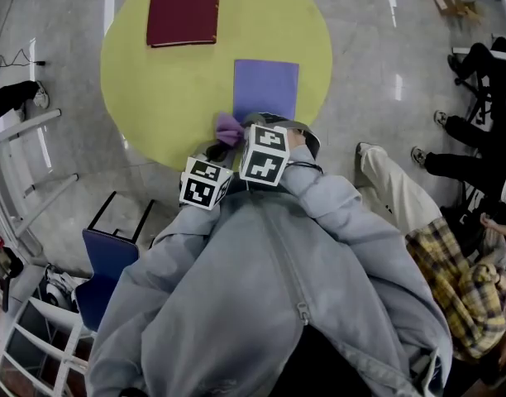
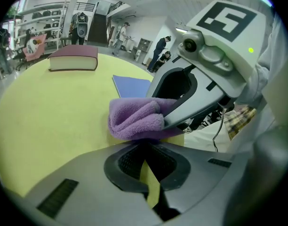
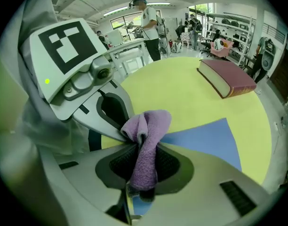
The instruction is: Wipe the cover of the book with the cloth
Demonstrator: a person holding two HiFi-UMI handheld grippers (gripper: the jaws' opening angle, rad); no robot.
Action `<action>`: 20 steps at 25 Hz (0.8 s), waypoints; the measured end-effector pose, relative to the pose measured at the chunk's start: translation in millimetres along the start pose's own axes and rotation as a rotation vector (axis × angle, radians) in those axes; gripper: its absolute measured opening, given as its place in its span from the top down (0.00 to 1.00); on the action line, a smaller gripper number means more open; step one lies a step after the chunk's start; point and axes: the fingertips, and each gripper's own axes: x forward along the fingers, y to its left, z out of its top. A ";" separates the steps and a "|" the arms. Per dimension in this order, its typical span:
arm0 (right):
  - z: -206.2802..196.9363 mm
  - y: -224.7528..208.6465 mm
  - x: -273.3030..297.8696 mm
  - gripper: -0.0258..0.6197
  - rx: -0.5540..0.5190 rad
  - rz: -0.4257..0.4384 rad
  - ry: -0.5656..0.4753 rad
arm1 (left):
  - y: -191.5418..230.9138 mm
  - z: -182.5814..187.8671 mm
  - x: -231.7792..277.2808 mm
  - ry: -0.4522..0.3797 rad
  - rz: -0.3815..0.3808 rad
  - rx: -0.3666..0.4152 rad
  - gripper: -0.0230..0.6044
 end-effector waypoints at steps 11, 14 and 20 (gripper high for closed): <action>-32.5 0.7 -5.3 0.80 0.038 0.010 0.021 | 0.7 -1.7 -0.6 0.001 0.008 0.012 0.93; -50.2 4.4 -8.1 0.80 0.057 -0.001 0.045 | 2.1 -7.1 -2.0 0.001 0.007 0.016 0.93; -81.8 4.7 -18.3 0.80 0.112 -0.015 0.084 | 4.5 -8.5 -3.8 0.005 0.001 0.025 0.93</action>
